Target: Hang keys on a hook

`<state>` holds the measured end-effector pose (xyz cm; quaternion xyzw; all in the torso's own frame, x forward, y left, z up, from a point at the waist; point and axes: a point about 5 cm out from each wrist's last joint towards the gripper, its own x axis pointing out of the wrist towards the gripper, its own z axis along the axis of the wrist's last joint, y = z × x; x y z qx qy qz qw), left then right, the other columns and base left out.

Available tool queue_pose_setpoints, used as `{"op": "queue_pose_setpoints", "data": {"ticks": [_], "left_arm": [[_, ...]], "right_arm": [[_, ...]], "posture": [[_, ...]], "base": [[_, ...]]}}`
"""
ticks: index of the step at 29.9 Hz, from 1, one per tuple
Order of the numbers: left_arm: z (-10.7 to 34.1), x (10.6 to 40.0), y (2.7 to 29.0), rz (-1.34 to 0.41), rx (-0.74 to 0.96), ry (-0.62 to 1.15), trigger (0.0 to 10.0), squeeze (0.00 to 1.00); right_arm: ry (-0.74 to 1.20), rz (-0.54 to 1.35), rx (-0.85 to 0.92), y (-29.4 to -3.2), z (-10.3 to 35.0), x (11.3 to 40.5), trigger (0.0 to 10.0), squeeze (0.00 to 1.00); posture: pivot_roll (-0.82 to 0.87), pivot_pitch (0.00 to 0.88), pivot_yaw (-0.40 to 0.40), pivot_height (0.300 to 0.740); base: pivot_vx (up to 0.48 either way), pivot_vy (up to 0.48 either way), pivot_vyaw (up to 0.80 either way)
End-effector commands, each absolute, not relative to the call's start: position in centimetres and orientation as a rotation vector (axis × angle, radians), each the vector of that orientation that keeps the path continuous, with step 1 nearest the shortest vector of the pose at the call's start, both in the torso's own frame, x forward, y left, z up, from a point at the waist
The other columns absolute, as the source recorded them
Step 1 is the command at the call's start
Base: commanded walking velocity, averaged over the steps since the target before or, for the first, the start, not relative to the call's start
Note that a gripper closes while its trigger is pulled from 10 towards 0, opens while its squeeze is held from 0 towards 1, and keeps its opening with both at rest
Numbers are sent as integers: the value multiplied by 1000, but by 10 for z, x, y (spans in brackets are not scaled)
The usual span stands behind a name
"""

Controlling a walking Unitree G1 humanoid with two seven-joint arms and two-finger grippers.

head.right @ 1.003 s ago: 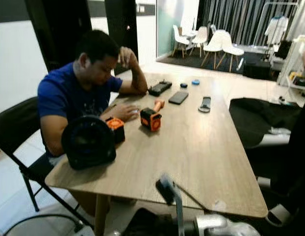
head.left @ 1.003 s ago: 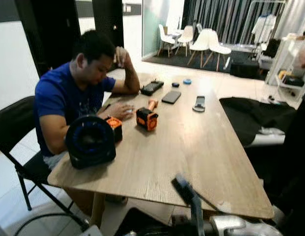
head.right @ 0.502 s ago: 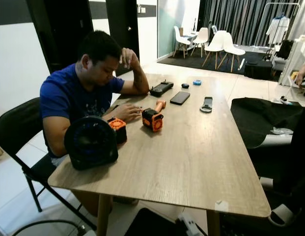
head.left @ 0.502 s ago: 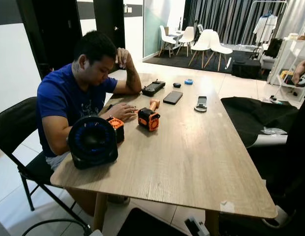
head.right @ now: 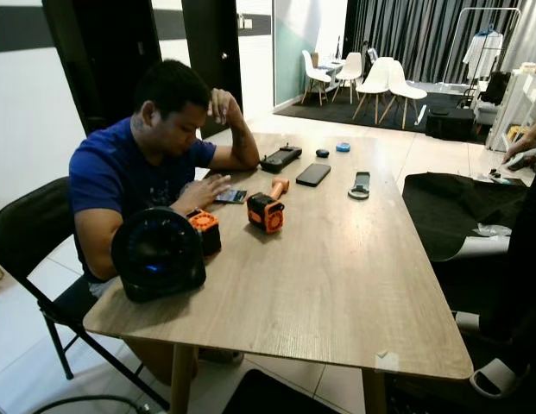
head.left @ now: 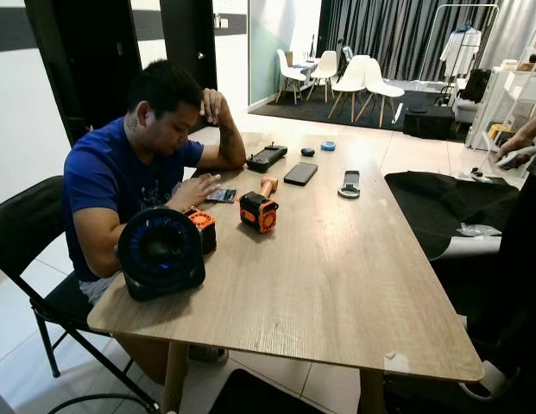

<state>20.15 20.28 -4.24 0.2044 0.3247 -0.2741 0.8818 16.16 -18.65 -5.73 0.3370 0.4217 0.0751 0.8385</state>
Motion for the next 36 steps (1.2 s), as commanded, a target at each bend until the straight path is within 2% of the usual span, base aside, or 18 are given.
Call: {"op": "queue_pose_setpoints", "data": {"ticks": [1,7,12,16,17,18,19,22,25,28,36], "left_arm": [[-44,201,202,-547,398,675,10000,0],[-50,195,203,-529,371,707,10000,0],[-52,195,201,-512,360,710,10000,0],[-57,199,200,-355,229,735,10000,0],[-58,199,200,-316,209,740,10000,0],[-58,200,200,-297,202,741,10000,0],[-60,202,202,-231,207,754,10000,0],[-61,203,201,-204,207,772,10000,0],[-61,204,194,-262,208,779,10000,0],[-60,206,189,-344,224,772,10000,0],[-59,209,193,-331,230,772,10000,0]], "right_arm": [[873,88,688,-196,-61,160,0,0],[930,-225,646,-225,-84,133,0,0],[938,-319,636,-228,-90,126,0,0],[891,-384,593,-231,-92,126,0,0],[869,-398,558,-233,-91,128,1137,0],[854,-405,534,-234,-90,130,1137,0],[798,-423,505,-238,-86,139,10000,0],[763,-432,510,-239,-83,147,10000,0],[757,-408,513,-235,-81,155,10000,0],[778,-368,520,-225,-82,161,10000,0],[836,-283,543,-199,-89,161,10000,0]], "posture": [[40,27,22,740],[43,18,25,740],[46,11,24,740],[48,3,27,740],[51,2,29,740],[51,2,29,740],[56,3,34,740],[58,5,36,740],[65,9,49,740],[75,14,67,740],[92,31,88,740]], "base": [[0,0,0],[0,0,0],[0,0,0],[0,0,0],[0,0,0],[0,0,0],[0,0,0],[0,0,0],[0,0,0],[0,0,0],[0,0,0]]}}
